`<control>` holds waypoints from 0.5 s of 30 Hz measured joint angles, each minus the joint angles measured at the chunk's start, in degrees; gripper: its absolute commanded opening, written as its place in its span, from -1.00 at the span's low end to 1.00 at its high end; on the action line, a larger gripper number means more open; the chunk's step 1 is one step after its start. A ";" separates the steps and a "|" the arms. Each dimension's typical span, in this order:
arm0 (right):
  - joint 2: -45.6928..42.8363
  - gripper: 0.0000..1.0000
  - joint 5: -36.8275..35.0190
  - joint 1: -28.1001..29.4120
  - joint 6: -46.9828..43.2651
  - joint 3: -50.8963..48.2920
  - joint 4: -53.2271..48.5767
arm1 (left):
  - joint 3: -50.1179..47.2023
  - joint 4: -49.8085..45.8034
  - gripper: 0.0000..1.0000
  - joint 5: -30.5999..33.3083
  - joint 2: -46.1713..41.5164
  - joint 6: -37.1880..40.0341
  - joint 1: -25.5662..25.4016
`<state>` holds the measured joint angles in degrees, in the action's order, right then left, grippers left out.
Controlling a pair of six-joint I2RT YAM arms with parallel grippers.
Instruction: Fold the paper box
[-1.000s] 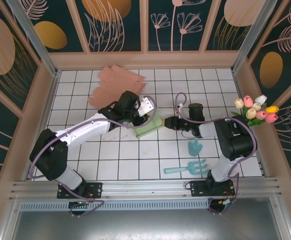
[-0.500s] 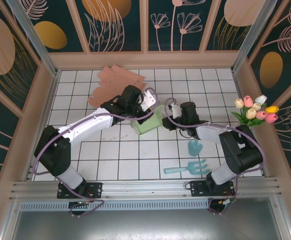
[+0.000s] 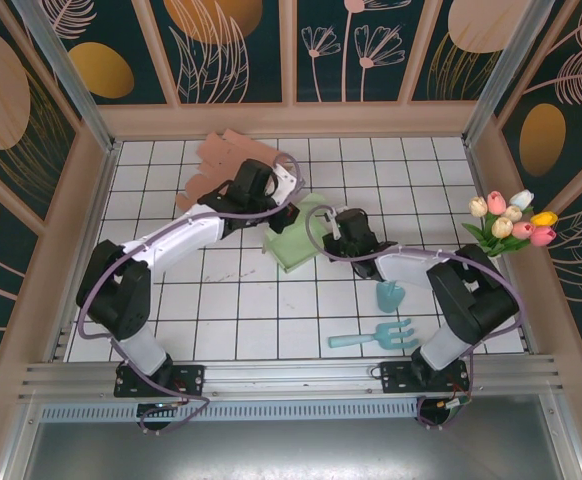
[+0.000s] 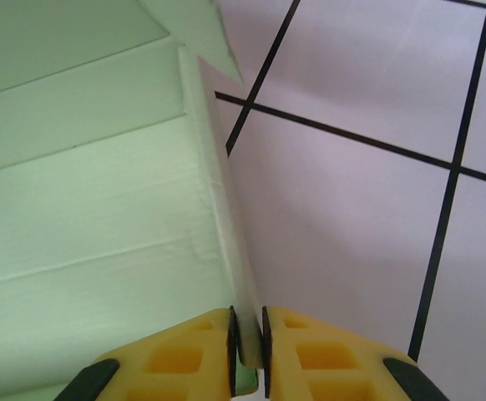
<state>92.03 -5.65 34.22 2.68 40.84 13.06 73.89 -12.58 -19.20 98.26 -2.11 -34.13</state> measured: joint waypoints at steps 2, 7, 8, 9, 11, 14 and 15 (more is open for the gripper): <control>0.74 -0.71 -1.33 0.39 0.02 0.74 -0.02 | 0.55 0.61 -1.00 -1.16 0.72 -2.08 1.33; 3.06 -0.74 -4.94 1.92 -0.48 2.86 -0.17 | 0.63 1.70 -1.00 -3.89 1.95 -4.68 2.49; 3.32 -0.73 -5.62 2.40 -0.83 3.10 -0.35 | 0.63 1.81 -1.00 -4.50 2.34 -4.92 2.47; 3.54 -0.73 -6.43 3.02 -1.09 3.28 -0.52 | 0.63 1.86 -1.00 -5.18 2.71 -5.09 2.47; 3.63 -0.72 -7.45 3.91 -1.88 3.41 -0.70 | 0.63 1.79 -1.00 -6.29 3.17 -5.11 2.49; 3.61 -0.72 -8.57 4.66 -3.39 3.54 -1.05 | 0.63 1.44 -1.00 -7.26 3.28 -5.07 2.51; 3.61 -0.73 -9.09 4.83 -3.96 3.61 -1.25 | 0.63 1.42 -1.00 -7.32 3.28 -5.07 2.56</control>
<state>95.64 -14.74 39.05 -1.28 44.45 11.81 74.52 -11.16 -26.52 101.54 -7.18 -31.57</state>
